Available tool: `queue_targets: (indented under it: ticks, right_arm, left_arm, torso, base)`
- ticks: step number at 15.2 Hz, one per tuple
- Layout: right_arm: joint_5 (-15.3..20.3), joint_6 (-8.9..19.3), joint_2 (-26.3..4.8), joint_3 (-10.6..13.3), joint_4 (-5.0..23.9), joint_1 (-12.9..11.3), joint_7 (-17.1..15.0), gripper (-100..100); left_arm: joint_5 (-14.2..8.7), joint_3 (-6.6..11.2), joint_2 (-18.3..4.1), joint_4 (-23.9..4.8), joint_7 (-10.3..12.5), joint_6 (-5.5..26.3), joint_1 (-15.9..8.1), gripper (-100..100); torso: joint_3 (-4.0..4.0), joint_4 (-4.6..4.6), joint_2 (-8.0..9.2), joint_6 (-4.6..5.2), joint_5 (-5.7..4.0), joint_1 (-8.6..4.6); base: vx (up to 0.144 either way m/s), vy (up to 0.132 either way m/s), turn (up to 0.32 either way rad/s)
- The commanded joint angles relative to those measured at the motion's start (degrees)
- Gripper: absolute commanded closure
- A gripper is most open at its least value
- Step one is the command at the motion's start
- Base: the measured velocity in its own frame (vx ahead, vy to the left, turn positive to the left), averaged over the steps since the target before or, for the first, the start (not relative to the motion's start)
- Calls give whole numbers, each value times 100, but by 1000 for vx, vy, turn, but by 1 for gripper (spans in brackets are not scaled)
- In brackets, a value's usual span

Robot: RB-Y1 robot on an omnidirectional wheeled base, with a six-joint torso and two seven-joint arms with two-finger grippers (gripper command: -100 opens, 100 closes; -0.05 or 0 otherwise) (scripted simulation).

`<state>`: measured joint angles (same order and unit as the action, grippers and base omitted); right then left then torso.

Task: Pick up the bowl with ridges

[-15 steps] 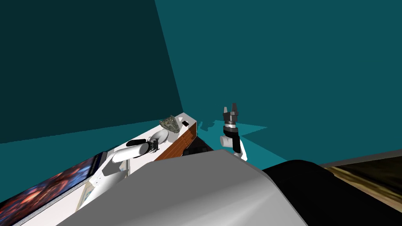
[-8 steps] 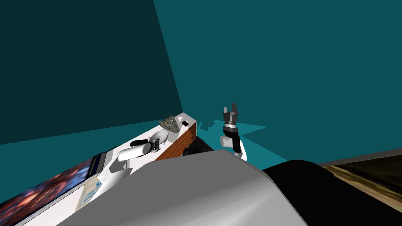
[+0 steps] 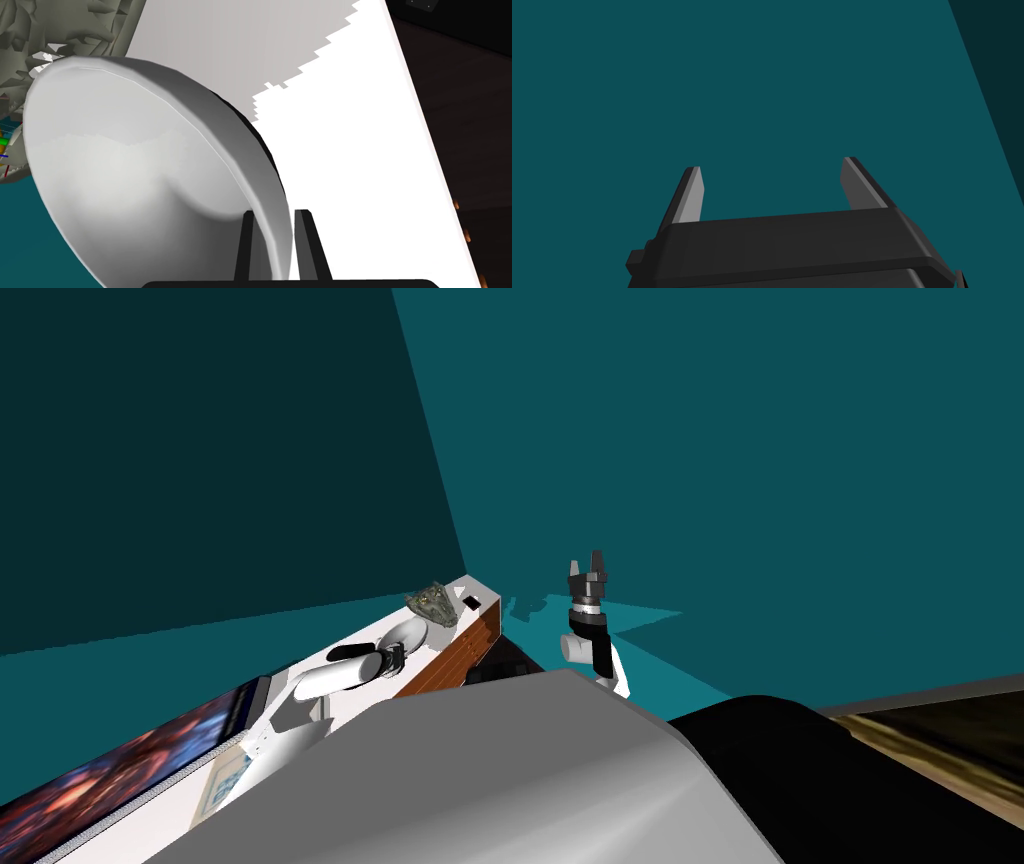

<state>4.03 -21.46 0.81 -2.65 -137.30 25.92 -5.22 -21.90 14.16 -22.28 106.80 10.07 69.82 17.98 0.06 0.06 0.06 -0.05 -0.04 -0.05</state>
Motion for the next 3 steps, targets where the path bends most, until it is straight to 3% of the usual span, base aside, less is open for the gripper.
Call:
queue_targets:
  ticks: [1,3]
  right_arm:
    - [0,0,0,0,0,0,0,0]
    - [0,0,0,0,0,0,0,0]
  left_arm:
    - [-48,41,-44,199,34,169,47,100]
    - [-25,24,-27,178,37,144,40,100]
  torso:
    - [0,0,0,0,0,0]
    - [3,2,3,-1,-2,-2]
  base:
    - [5,-6,21]
    - [2,-2,8]
